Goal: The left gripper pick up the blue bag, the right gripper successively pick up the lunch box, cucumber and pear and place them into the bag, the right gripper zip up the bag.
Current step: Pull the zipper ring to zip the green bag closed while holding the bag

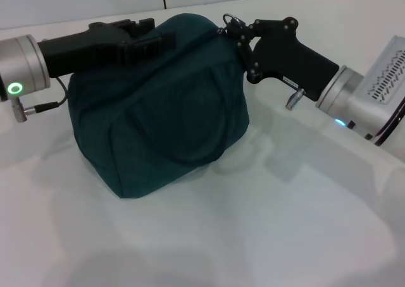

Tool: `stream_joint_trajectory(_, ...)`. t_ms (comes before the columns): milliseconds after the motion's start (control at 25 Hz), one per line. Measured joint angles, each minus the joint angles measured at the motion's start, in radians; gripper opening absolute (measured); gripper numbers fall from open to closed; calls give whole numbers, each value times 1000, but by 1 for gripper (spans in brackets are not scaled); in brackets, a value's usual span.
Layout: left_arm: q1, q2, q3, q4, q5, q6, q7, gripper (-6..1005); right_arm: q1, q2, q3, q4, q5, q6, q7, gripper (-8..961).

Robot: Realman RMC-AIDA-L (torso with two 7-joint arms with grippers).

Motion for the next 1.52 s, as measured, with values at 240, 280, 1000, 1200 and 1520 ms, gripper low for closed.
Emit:
stream_joint_trajectory(240,14,-9,-8,12,19,-1,9,553,-6,0,-9,0,-2,-18,0,88)
stream_joint_trajectory(280,16,-12,-18,10,20,-1,15,513,-7,0,-10,-1,-2,-18,0,88)
stream_joint_trajectory(1000,78,-64,-93,-7,55,-2,123,172,-44,0,-22,-9,8,-30,91,95)
stream_joint_trajectory(1200,84,-77,-93,-7,54,-2,179,130,-51,0,-17,-3,18,-35,121,178)
stream_joint_trajectory(1520,99,-80,-93,1,48,44,224,70,-72,-8,-16,2,31,-63,131,328)
